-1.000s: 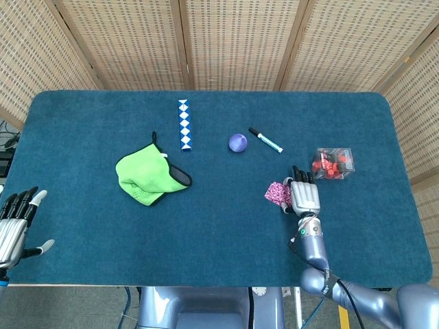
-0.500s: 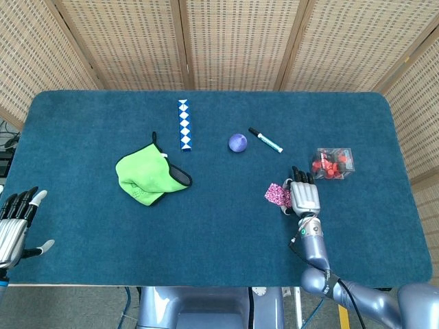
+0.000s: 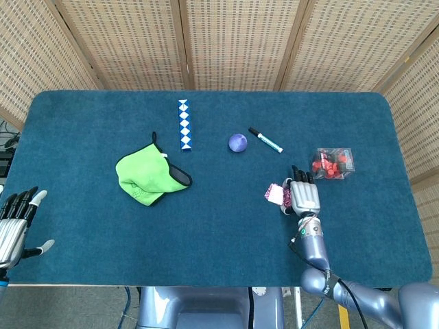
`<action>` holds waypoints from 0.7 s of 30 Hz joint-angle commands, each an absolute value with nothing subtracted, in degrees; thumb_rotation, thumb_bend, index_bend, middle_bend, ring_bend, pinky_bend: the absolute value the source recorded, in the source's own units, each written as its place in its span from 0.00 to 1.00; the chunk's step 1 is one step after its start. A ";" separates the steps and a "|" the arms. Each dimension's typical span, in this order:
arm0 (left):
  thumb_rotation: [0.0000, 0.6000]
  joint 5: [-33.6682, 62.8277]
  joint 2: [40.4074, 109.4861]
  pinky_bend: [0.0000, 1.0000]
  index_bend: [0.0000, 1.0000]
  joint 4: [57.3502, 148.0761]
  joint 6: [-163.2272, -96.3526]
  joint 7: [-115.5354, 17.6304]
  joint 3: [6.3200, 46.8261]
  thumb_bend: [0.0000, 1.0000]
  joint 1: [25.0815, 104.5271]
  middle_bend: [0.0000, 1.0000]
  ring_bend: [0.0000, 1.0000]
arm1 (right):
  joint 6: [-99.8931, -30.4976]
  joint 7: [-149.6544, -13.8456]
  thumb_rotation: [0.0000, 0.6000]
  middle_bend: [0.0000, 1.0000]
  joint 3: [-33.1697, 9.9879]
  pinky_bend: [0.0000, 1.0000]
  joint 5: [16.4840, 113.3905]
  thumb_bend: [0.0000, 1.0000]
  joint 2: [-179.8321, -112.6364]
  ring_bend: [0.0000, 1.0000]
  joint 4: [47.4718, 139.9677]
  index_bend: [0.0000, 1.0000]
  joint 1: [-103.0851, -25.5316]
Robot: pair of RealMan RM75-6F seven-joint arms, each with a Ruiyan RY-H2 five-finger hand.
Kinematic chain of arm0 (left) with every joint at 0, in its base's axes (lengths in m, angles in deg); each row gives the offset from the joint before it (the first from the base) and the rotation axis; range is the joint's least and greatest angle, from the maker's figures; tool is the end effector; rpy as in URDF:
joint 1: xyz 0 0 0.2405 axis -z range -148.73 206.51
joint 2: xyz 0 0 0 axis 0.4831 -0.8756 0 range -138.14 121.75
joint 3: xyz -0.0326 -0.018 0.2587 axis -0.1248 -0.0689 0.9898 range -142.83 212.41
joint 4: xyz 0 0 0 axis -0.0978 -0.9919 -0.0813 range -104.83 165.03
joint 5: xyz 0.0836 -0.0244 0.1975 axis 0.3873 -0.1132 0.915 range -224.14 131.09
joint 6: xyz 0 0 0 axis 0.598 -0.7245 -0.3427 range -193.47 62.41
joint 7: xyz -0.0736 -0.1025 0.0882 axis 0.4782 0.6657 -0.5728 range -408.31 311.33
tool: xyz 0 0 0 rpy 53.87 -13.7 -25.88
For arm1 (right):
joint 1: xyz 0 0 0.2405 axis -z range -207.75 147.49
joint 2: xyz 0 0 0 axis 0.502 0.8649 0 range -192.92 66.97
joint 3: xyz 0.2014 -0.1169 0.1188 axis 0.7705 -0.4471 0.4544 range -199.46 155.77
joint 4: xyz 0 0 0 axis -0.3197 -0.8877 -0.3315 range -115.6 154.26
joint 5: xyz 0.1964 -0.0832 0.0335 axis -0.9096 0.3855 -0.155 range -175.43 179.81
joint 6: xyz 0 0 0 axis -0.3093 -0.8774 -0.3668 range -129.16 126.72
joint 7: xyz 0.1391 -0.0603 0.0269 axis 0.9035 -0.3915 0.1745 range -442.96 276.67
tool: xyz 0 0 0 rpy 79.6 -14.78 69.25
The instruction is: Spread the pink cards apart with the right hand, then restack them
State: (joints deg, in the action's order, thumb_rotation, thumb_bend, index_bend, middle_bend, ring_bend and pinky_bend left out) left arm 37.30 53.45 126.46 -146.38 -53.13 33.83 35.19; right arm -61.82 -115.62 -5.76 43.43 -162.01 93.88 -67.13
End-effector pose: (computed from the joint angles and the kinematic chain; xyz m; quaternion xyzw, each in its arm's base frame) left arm -0.3149 0.1909 0.1502 -0.6205 -0.4019 -0.3424 0.5798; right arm -0.2231 -0.3626 -0.0450 0.6139 -0.4960 0.2771 0.5480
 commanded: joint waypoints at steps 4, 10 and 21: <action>1.00 37.25 53.44 0.00 0.00 126.50 -146.34 -53.12 33.82 0.04 35.20 0.00 0.00 | -61.92 -115.90 1.00 0.00 -5.74 0.01 42.98 0.23 -161.80 0.00 94.25 0.30 -67.34; 1.00 37.27 53.39 0.00 0.00 126.52 -146.32 -53.04 33.85 0.04 35.20 0.00 0.00 | -62.11 -116.01 1.00 0.00 -5.74 0.01 42.65 0.23 -161.40 0.00 94.96 0.30 -67.44; 1.00 37.31 53.28 0.00 0.00 126.36 -146.04 -52.32 33.82 0.04 35.36 0.00 0.00 | -69.35 -100.50 1.00 0.00 -12.68 0.01 66.93 0.22 -145.49 0.00 112.89 0.29 -58.49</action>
State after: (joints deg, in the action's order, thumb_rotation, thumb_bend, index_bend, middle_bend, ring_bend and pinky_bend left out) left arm 37.29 53.28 126.38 -146.06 -52.35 33.82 35.34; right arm -65.06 -110.48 -7.51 51.56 -154.34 105.32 -64.18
